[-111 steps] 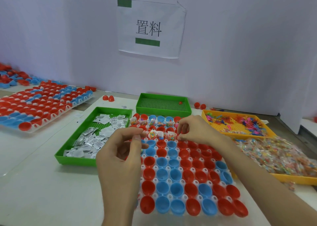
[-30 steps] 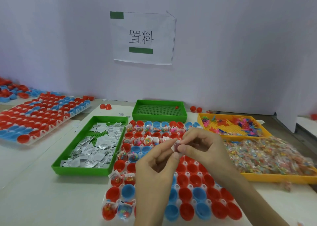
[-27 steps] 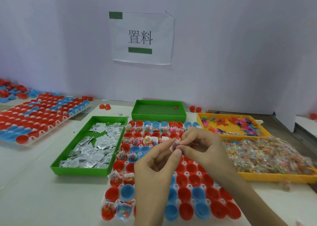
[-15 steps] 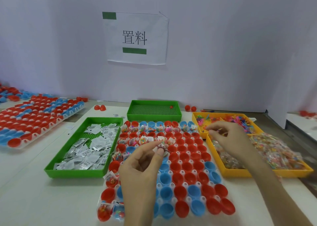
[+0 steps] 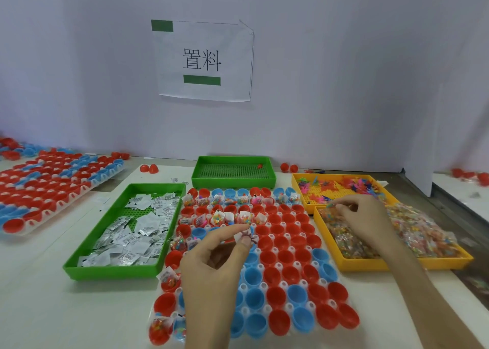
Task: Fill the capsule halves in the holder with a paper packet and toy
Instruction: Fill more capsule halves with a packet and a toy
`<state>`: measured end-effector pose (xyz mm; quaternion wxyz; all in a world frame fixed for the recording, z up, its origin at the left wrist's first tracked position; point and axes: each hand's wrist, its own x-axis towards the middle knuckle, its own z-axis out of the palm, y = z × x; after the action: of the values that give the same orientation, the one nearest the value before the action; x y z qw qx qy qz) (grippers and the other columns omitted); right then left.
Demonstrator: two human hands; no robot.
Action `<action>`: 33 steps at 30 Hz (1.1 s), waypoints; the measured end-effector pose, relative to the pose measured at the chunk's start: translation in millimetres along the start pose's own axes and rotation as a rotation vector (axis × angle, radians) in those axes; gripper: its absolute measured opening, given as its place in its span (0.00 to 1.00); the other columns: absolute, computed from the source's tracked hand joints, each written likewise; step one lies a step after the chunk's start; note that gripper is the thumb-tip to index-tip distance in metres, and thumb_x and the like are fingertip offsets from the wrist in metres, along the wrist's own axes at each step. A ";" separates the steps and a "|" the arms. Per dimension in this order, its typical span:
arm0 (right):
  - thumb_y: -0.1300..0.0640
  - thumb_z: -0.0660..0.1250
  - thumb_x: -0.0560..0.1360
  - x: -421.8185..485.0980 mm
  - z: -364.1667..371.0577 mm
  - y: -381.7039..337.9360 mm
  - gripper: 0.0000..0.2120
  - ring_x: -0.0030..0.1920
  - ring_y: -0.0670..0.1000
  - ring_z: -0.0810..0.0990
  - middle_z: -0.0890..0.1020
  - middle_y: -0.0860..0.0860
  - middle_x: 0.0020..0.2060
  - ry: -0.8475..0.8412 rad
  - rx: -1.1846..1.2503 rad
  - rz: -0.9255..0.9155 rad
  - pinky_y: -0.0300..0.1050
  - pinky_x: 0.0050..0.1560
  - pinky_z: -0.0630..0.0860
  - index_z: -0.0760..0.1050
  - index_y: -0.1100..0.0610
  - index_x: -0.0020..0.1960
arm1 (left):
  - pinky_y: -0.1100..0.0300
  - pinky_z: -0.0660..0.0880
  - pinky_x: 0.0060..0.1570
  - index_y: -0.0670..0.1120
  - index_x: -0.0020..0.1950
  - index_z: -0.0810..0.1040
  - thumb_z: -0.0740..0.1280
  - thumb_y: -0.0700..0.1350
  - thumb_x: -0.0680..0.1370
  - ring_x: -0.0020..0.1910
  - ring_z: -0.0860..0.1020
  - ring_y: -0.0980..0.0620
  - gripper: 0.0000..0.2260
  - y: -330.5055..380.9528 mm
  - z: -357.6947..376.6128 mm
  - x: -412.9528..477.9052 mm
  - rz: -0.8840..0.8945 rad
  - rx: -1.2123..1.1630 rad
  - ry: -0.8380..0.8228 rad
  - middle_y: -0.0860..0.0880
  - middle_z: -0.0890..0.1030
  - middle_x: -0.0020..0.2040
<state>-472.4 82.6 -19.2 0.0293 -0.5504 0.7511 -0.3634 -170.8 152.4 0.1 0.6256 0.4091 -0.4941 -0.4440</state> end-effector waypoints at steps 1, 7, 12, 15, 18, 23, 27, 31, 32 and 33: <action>0.59 0.67 0.80 0.3 0.0 -1.3 0.08 0.44 0.43 0.77 0.82 0.46 0.46 0.015 0.006 -0.009 0.44 0.47 0.76 0.85 0.52 0.54 | 0.66 0.78 0.39 0.59 0.42 0.87 0.74 0.39 0.73 0.36 0.81 0.52 0.13 -0.1 -0.5 0.5 0.000 -0.002 -0.006 0.45 0.85 0.35; 0.57 0.65 0.81 -0.2 -1.9 -10.2 0.15 0.48 0.45 0.72 0.72 0.48 0.49 0.014 0.030 -0.024 0.43 0.51 0.69 0.77 0.53 0.68 | 0.72 0.76 0.41 0.60 0.45 0.87 0.74 0.38 0.74 0.39 0.84 0.59 0.15 1.8 2.6 -0.7 -0.006 -0.023 -0.050 0.54 0.86 0.38; 0.59 0.74 0.74 -22.1 -8.0 -47.7 0.15 0.41 0.48 0.83 0.83 0.45 0.40 -0.076 0.414 -0.123 0.36 0.41 0.79 0.82 0.48 0.59 | 0.71 0.75 0.39 0.60 0.46 0.87 0.74 0.38 0.74 0.38 0.83 0.59 0.15 0.7 4.7 -1.8 0.016 0.001 -0.111 0.54 0.85 0.36; 0.62 0.76 0.71 -41.1 0.1 -80.0 0.14 0.41 0.48 0.85 0.85 0.47 0.41 -0.184 0.593 -0.247 0.37 0.44 0.81 0.84 0.49 0.54 | 0.66 0.77 0.40 0.61 0.46 0.87 0.74 0.39 0.74 0.37 0.82 0.52 0.14 -2.8 5.3 -1.6 0.035 0.031 -0.133 0.50 0.84 0.35; 0.61 0.77 0.70 -57.3 7.4 -101.7 0.12 0.41 0.47 0.85 0.85 0.47 0.41 -0.219 0.644 -0.346 0.37 0.46 0.81 0.85 0.50 0.51 | 0.63 0.79 0.44 0.61 0.47 0.87 0.75 0.38 0.74 0.40 0.83 0.49 0.16 -6.4 5.5 -1.3 0.067 0.068 -0.143 0.46 0.84 0.38; 0.68 0.76 0.70 -72.4 11.6 -116.2 0.09 0.40 0.55 0.85 0.85 0.54 0.41 -0.316 0.820 -0.388 0.44 0.45 0.82 0.84 0.59 0.48 | 0.57 0.82 0.46 0.64 0.52 0.83 0.75 0.36 0.73 0.43 0.84 0.49 0.21 -9.9 7.1 -1.8 0.086 0.129 -0.131 0.48 0.84 0.41; 0.71 0.72 0.73 -76.2 10.3 -120.4 0.07 0.44 0.53 0.86 0.86 0.53 0.44 -0.389 0.876 -0.418 0.41 0.47 0.81 0.83 0.63 0.49 | 0.61 0.81 0.46 0.63 0.52 0.82 0.76 0.35 0.73 0.42 0.84 0.51 0.21 -11.7 6.9 -2.2 0.092 0.146 -0.089 0.49 0.84 0.40; 0.72 0.69 0.75 -79.3 9.0 -122.2 0.10 0.46 0.47 0.85 0.86 0.50 0.45 -0.404 0.829 -0.447 0.36 0.49 0.79 0.84 0.60 0.49 | 0.64 0.81 0.43 0.61 0.51 0.81 0.77 0.34 0.71 0.40 0.84 0.52 0.22 -11.8 7.4 -3.0 0.057 0.103 -0.020 0.53 0.82 0.43; 0.72 0.69 0.75 -80.1 9.4 -122.6 0.11 0.47 0.47 0.85 0.86 0.49 0.45 -0.407 0.825 -0.451 0.36 0.50 0.79 0.84 0.58 0.49 | 0.64 0.80 0.42 0.62 0.50 0.81 0.77 0.33 0.71 0.39 0.84 0.51 0.23 -11.0 7.3 -3.0 0.045 0.089 -0.013 0.54 0.81 0.44; 0.72 0.69 0.75 -80.3 9.5 -122.8 0.12 0.47 0.47 0.85 0.86 0.49 0.45 -0.413 0.824 -0.455 0.36 0.50 0.79 0.84 0.57 0.49 | 0.64 0.80 0.40 0.62 0.50 0.81 0.77 0.32 0.70 0.38 0.84 0.51 0.24 -10.0 6.7 -2.8 0.039 0.079 -0.008 0.53 0.80 0.44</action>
<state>-337.7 129.9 16.3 0.3118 -0.7030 0.3852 -0.5100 -179.2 151.9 -8.9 0.6157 0.4219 -0.5216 -0.4133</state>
